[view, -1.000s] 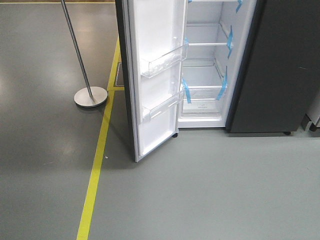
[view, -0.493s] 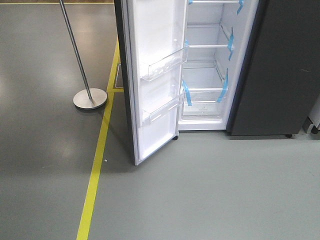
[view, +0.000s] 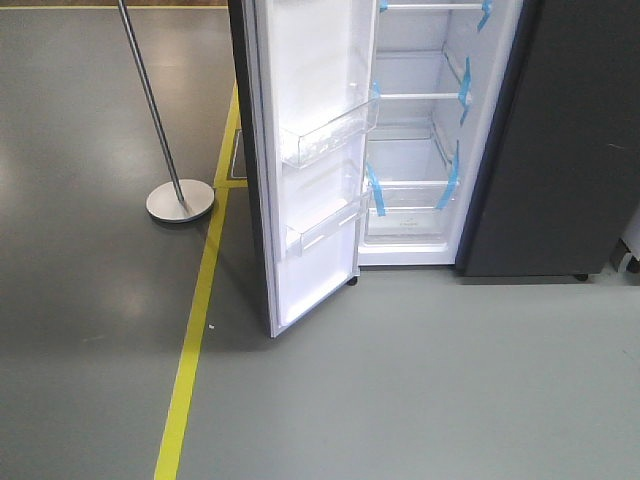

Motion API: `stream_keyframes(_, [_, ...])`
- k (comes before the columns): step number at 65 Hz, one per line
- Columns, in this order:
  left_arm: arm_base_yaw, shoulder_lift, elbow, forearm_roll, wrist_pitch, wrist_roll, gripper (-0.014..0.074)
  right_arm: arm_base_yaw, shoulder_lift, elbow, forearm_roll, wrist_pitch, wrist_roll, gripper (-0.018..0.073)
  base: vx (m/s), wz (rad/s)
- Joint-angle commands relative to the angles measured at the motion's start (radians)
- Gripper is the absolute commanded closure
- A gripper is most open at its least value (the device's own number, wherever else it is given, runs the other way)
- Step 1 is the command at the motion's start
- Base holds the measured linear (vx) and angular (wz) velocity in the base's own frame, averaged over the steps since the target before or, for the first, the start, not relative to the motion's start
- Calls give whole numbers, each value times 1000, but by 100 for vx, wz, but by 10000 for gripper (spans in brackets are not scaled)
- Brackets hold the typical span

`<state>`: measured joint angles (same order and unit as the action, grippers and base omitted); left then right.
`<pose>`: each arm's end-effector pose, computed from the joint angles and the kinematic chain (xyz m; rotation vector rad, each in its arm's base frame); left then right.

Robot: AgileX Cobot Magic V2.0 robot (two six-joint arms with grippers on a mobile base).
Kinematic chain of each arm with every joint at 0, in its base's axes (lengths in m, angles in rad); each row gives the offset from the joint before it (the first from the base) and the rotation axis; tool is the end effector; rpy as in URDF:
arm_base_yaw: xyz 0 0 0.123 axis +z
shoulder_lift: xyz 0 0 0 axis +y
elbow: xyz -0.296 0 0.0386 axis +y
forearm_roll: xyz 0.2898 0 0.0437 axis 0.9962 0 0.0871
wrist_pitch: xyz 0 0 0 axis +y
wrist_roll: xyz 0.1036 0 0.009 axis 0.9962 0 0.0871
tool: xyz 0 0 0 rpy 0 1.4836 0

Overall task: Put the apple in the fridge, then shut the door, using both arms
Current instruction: 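Approach the refrigerator shelves with the apple held in the right gripper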

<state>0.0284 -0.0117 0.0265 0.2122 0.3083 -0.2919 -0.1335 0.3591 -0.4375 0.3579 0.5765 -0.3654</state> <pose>0.0948 0.0094 0.1739 -0.1515 1.7934 0.0140 0.1183 0.0042 0.2914 -0.0566 1.9444 0.0583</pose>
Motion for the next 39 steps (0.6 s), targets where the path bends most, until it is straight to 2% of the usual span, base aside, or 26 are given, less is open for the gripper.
stream_keyframes(1, [-3, -14, 20, -3, -64, -10, 601, -1, 7, -27, 15, -80, -7, 529, 5, 1])
stream_keyframes(39, [-3, -14, 20, -3, -64, -10, 601, -1, 7, -27, 15, -80, -7, 529, 6, 2])
